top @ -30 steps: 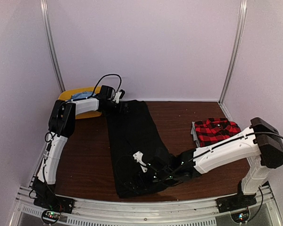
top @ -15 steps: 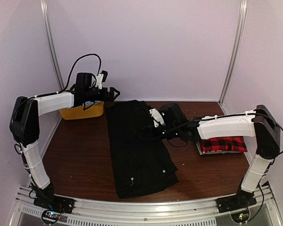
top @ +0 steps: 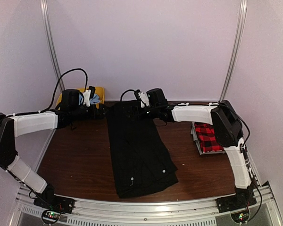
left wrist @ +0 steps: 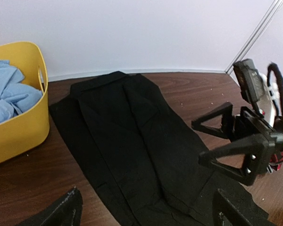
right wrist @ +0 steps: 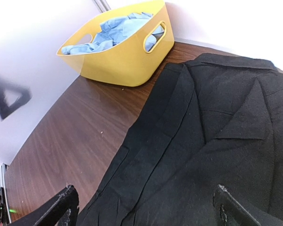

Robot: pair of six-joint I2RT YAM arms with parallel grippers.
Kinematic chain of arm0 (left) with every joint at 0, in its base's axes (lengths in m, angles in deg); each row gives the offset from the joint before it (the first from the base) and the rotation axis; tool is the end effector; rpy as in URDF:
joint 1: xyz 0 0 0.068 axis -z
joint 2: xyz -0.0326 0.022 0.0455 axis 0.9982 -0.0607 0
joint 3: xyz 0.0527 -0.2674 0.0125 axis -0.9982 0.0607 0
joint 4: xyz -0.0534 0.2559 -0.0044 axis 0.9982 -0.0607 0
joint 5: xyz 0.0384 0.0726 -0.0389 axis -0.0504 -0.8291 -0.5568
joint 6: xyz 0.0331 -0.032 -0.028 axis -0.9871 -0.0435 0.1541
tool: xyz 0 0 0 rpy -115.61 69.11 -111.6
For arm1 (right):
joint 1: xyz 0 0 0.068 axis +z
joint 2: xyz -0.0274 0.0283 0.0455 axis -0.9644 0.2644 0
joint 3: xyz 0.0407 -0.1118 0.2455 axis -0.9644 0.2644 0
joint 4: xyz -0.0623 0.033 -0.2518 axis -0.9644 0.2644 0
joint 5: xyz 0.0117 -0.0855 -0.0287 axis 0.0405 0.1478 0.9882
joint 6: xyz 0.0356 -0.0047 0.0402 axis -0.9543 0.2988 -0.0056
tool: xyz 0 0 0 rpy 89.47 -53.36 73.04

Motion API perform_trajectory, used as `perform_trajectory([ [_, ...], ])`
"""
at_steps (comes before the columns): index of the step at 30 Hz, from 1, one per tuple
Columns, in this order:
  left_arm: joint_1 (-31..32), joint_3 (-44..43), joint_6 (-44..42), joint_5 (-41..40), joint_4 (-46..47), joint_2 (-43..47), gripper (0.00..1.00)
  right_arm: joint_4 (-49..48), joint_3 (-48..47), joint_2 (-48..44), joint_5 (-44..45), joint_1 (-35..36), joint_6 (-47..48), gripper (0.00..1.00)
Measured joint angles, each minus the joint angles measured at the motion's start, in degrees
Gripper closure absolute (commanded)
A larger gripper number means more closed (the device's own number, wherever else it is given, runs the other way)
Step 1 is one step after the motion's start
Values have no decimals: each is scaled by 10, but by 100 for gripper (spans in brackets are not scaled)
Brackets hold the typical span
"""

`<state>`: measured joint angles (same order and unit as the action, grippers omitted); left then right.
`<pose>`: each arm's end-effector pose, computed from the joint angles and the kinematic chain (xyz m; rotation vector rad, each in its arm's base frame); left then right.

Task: Fold and stack the long sleeve shirts
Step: Move the rectangle-folded shirt to the center of the board.

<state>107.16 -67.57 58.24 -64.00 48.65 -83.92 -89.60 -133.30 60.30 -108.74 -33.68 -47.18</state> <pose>0.3188 -0.1302 0.2580 0.1626 2.0417 -0.7338 0.3893 0.3551 0.2132 -0.6420 2.0563 1.0092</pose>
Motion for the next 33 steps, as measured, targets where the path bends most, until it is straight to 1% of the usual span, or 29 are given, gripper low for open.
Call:
perform_trajectory([
  [3,3,29,6,-1,-3,18,3,-10,-49,56,-10,-6,-21,1],
  [12,21,89,25,-2,-2,68,3,-57,-130,193,-32,-35,-114,3],
  [19,43,124,37,-7,-1,70,3,-39,-147,195,2,-42,-166,3],
  [22,52,130,40,-10,-1,70,3,-39,-134,189,24,-42,-179,3],
  [30,64,145,45,-19,0,69,3,-92,21,101,87,-61,-230,3],
  [33,66,150,45,-23,0,69,3,-111,57,83,106,-73,-246,3],
])
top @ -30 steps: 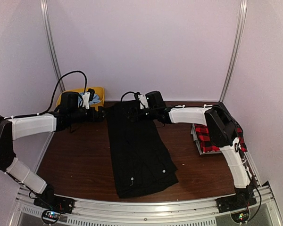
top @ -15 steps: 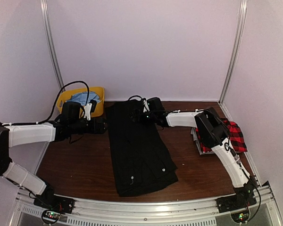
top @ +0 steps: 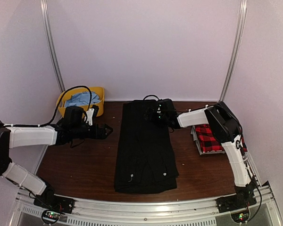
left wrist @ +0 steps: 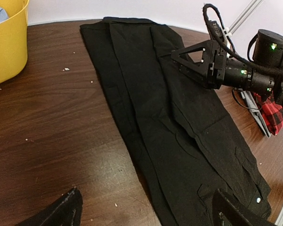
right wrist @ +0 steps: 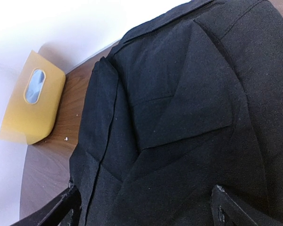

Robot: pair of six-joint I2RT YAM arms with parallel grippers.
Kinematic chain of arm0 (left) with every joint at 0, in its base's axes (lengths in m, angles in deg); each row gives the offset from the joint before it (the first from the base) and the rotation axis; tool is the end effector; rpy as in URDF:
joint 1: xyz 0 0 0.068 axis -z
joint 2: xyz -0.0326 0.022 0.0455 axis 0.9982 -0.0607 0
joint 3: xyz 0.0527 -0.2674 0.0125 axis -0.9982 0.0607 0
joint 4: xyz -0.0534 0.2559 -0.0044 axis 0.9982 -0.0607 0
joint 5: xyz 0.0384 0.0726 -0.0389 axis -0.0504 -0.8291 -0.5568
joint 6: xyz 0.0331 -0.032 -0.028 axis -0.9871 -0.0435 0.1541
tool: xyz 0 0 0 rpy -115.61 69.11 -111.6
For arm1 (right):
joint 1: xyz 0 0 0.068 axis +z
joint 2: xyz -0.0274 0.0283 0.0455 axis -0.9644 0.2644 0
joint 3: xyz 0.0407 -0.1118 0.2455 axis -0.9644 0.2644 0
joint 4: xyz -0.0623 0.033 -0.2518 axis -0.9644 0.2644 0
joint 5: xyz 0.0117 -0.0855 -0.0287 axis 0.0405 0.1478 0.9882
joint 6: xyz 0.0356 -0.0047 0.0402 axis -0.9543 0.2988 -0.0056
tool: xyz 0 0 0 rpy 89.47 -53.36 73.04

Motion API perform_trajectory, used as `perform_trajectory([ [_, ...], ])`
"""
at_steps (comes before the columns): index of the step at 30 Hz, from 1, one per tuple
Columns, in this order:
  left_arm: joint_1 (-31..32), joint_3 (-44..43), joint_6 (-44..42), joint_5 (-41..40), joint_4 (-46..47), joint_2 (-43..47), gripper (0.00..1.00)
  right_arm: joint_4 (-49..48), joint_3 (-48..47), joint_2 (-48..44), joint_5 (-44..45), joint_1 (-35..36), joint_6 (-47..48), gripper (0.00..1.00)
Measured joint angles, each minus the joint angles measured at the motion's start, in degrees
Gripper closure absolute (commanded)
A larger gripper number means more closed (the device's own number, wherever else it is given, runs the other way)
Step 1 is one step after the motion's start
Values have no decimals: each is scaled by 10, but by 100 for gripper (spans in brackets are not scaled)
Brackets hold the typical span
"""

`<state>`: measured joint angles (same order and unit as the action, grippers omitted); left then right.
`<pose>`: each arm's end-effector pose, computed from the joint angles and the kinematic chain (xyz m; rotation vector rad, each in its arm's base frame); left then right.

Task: Fold and stack the long sleeve shirts
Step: Move the rectangle-folded shirt to the center of the board, then pick up the rectangle-folded shirt from the center of the board.

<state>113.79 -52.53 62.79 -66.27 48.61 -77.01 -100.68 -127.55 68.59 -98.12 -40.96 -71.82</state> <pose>0.2564 -0.1413 0.2072 0.1630 2.2119 -0.7765 0.4391 0.3006 0.1237 0.0836 2.2323 0.9764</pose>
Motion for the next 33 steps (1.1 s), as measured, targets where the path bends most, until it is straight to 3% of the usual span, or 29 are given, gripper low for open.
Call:
perform_trajectory([
  [7,6,2,0,-3,0,-3,2,-5,-4,0,8,-19,-10,0],
  [13,7,23,0,-13,-2,11,2,5,37,-28,33,-30,59,0],
  [25,7,75,54,-91,-13,148,2,40,329,-401,119,-30,216,0],
  [33,7,118,86,-106,-5,231,3,64,478,-617,116,-31,223,0],
])
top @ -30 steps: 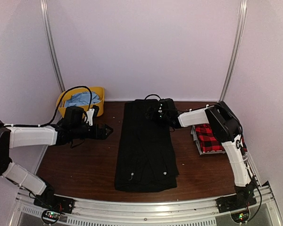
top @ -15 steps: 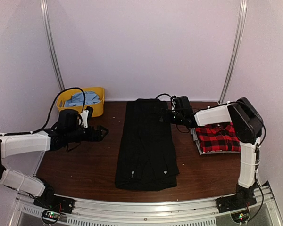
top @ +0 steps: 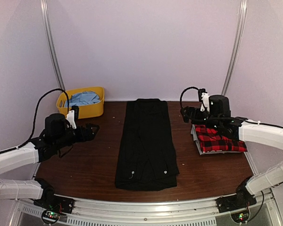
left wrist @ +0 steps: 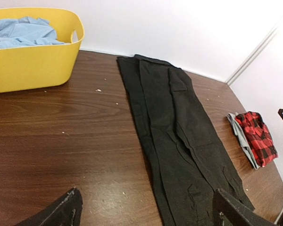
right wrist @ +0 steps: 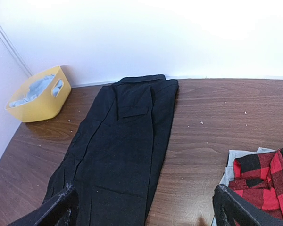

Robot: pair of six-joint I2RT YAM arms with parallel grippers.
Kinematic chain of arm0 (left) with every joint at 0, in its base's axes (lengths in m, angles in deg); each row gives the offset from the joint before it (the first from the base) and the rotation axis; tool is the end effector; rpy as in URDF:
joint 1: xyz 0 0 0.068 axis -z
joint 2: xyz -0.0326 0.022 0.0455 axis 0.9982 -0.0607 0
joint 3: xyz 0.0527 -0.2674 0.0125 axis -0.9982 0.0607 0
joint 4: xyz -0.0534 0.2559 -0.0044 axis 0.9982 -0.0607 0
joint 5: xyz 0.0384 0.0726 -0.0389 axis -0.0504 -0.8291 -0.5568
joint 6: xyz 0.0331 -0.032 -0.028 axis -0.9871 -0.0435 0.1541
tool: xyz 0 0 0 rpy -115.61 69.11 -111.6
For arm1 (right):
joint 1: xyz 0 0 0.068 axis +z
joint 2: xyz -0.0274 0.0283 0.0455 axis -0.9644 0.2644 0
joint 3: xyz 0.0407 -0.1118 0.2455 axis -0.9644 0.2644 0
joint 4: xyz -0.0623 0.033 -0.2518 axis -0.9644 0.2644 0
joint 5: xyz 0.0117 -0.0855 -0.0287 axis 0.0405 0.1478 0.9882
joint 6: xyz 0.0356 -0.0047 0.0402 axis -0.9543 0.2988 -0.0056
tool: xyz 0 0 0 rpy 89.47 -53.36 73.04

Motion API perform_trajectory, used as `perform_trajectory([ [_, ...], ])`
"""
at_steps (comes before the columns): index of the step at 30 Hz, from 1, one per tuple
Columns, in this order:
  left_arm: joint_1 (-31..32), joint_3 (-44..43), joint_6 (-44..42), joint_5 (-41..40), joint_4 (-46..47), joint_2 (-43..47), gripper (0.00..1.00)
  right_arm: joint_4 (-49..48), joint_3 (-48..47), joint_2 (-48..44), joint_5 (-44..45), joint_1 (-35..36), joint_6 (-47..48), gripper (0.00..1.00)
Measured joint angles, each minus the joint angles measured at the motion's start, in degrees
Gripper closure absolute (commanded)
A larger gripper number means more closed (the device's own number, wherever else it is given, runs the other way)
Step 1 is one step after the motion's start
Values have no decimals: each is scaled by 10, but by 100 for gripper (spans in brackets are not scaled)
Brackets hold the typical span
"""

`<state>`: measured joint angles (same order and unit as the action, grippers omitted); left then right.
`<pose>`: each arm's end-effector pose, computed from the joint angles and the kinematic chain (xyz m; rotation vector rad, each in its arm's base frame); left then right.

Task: Fold and stack the long sleeve shirts
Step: Pick up the rectangle-folded shirt from the center of the board.

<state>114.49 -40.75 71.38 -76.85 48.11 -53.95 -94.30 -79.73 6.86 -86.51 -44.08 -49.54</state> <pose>0.1949 -0.1053 0.2325 -0.0885 2.0178 -0.7551 0.2587 0.1520 0.2690 -0.1376 1.9883 0.5743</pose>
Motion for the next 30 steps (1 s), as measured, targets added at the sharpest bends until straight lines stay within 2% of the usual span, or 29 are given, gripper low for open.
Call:
perform_trajectory([
  [5,5,25,-5,59,12,17,2,-4,85,-109,-50,-11,-28,0],
  [8,29,32,-8,64,6,17,2,0,116,-149,-90,-10,-36,1],
  [13,123,33,-17,35,-19,6,2,23,172,-195,-121,24,-42,1],
  [16,185,33,-28,3,-38,-8,3,41,210,-212,-115,77,-53,2],
  [23,300,27,-39,-50,-92,-82,6,78,220,-162,-40,258,-77,5],
  [30,398,-7,-45,-80,-132,-180,9,127,177,-43,30,376,-76,6],
])
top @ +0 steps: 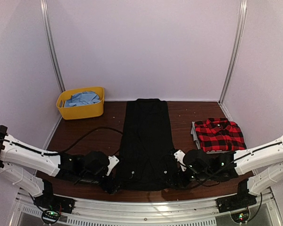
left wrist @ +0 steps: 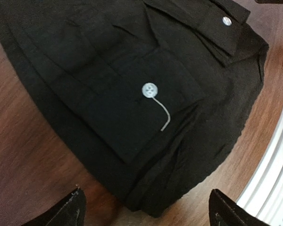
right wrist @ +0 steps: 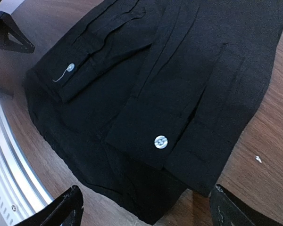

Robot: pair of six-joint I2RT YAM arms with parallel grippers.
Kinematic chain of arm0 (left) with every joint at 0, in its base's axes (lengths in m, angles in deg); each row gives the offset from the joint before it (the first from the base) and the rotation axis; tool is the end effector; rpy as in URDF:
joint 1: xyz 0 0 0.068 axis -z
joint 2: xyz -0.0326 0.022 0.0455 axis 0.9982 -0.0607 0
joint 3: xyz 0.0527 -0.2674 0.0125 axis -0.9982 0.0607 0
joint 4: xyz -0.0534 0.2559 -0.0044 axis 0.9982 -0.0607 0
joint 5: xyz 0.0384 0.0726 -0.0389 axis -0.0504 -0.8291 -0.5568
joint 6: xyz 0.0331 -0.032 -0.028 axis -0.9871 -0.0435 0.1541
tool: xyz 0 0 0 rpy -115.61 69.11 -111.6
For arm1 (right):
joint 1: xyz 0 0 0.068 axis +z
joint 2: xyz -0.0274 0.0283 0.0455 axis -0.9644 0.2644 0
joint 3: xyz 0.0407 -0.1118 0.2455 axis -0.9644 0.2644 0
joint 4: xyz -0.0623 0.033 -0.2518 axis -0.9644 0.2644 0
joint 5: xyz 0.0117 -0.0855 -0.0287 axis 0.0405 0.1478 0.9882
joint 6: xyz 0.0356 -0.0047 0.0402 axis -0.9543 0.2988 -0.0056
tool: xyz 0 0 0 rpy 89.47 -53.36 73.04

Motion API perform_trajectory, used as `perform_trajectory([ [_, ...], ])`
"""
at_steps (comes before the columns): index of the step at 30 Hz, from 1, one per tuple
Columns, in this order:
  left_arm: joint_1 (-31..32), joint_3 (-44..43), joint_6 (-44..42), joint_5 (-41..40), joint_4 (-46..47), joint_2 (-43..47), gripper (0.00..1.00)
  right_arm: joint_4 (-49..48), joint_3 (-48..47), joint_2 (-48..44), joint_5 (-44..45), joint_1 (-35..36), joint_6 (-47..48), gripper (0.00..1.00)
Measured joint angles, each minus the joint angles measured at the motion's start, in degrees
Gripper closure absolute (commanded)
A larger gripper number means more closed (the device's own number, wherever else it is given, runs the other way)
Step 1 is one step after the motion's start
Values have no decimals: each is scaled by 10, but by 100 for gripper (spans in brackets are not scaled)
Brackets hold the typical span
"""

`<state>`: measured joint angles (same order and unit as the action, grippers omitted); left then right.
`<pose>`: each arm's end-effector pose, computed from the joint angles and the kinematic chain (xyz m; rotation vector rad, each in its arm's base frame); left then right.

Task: Fold and stack the long sleeve shirts
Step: Pick up the rectangle-folded shirt from the center of the board.

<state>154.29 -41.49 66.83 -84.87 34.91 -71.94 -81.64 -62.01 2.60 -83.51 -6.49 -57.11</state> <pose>0.0913 -0.2145 0.1507 0.7880 2.4460 -0.5907 0.0889 0.2148 0.1672 -0.8034 2.3879 0.6672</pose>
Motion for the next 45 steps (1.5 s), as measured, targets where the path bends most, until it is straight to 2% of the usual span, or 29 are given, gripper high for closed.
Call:
perform_trajectory([
  [4,24,-12,-7,2,0,-26,9,2,-15,30,11,33,12,6],
  [15,25,-12,-46,33,12,-47,13,15,-45,93,4,65,56,13],
  [20,25,-17,-61,35,20,-69,18,31,-52,116,4,65,69,19],
  [22,25,-24,-66,34,23,-79,22,37,-56,125,4,65,71,25],
  [25,25,-32,-72,34,29,-93,30,46,-64,139,4,65,73,34],
  [28,25,-36,-80,32,34,-102,42,53,-71,153,4,66,74,44],
  [34,25,-39,-81,33,32,-106,68,59,-73,154,8,67,69,73],
  [40,26,-40,-65,50,25,-106,100,64,-73,150,10,85,61,99],
  [45,46,-45,-48,70,9,-105,100,71,-72,144,6,115,46,100],
])
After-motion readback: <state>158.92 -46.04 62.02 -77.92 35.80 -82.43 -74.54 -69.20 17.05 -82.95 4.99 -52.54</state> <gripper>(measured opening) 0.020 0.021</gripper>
